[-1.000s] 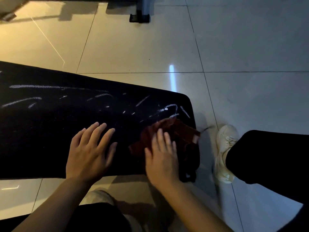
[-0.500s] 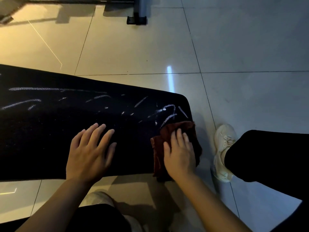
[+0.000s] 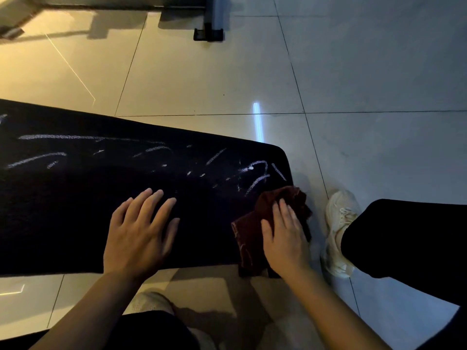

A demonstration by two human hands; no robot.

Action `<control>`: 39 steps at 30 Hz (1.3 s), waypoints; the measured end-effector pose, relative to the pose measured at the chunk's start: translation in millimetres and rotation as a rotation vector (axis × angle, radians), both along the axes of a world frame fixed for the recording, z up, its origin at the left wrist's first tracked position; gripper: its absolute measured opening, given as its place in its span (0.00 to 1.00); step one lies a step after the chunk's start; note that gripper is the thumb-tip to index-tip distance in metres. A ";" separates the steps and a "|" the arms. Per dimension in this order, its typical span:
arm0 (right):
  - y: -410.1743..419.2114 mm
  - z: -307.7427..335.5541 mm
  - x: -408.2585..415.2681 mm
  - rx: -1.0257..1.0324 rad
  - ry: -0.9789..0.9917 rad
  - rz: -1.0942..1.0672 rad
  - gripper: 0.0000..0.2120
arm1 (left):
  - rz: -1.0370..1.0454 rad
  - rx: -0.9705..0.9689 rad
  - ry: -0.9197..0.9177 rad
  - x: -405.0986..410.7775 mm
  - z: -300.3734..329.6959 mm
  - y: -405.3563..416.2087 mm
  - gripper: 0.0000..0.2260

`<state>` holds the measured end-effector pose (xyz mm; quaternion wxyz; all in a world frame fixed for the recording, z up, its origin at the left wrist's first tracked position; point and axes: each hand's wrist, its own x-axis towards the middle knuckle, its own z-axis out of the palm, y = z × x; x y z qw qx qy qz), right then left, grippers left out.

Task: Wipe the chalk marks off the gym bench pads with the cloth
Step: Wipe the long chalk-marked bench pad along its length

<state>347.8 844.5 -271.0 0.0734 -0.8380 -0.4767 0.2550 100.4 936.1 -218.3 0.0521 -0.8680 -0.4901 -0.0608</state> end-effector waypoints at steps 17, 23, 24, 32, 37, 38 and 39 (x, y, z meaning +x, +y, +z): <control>11.0 19.3 -25.1 -0.019 0.191 0.093 0.30 | -0.125 -0.033 -0.052 23.0 4.1 -17.8 0.23; -0.1 15.9 16.7 0.003 0.192 -0.026 0.23 | -0.004 -0.165 -0.042 92.1 -19.3 -64.6 0.21; -1.4 17.5 21.0 0.025 0.186 -0.010 0.22 | 0.028 -0.184 -0.080 97.6 -21.8 -67.0 0.21; 36.7 20.1 50.9 0.035 -0.053 0.097 0.21 | 0.234 -0.300 -0.233 97.2 -9.9 -60.7 0.16; 35.7 32.3 56.0 0.109 -0.104 -0.008 0.08 | 0.286 -0.324 -0.310 85.8 21.7 -52.3 0.03; 35.0 41.3 54.1 0.166 -0.095 -0.032 0.07 | 0.300 -0.324 -0.354 80.7 32.1 -48.0 0.01; 36.0 53.0 51.9 0.234 -0.081 -0.051 0.06 | 0.310 -0.299 -0.400 74.8 42.3 -41.6 0.03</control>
